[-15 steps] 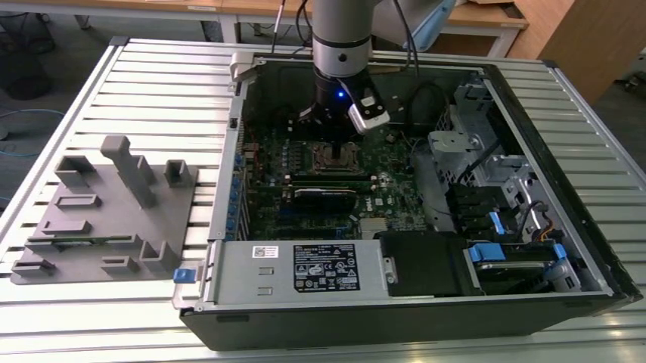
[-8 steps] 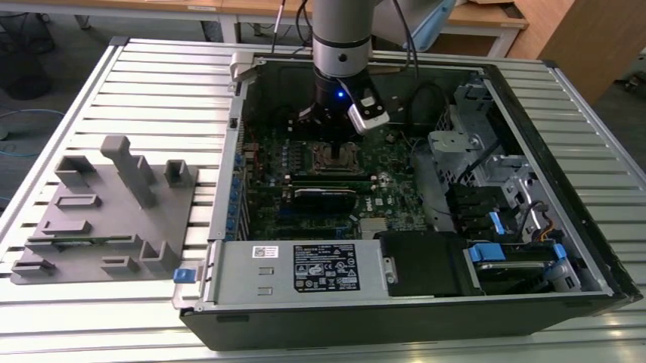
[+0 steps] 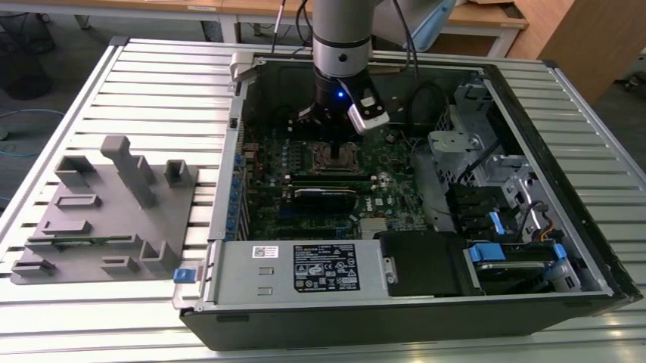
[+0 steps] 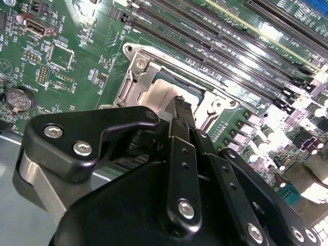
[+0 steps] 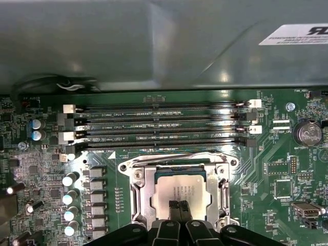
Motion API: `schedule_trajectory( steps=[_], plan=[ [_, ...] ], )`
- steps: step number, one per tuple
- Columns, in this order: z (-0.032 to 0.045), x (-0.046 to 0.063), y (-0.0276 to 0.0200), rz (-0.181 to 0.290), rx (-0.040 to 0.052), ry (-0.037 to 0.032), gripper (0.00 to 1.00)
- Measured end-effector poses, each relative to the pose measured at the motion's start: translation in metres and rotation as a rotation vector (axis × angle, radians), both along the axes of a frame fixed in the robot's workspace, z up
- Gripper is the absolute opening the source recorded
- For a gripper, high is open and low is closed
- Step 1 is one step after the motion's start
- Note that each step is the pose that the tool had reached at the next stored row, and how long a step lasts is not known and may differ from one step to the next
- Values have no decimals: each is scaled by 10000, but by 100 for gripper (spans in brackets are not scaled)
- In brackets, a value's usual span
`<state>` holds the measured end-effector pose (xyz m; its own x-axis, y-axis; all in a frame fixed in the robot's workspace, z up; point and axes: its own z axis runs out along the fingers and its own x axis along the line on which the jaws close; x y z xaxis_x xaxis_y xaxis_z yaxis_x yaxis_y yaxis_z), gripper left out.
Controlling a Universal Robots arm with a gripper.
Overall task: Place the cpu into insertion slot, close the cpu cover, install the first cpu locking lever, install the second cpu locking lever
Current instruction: 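Install the first cpu locking lever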
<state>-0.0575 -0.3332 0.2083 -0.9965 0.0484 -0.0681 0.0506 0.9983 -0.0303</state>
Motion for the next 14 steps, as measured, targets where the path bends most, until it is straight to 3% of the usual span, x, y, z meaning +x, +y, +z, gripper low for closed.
schedule_trajectory(
  steps=[14],
  plan=[
    [0, 0, 0, 0, 8, 89, 11]
  ],
)
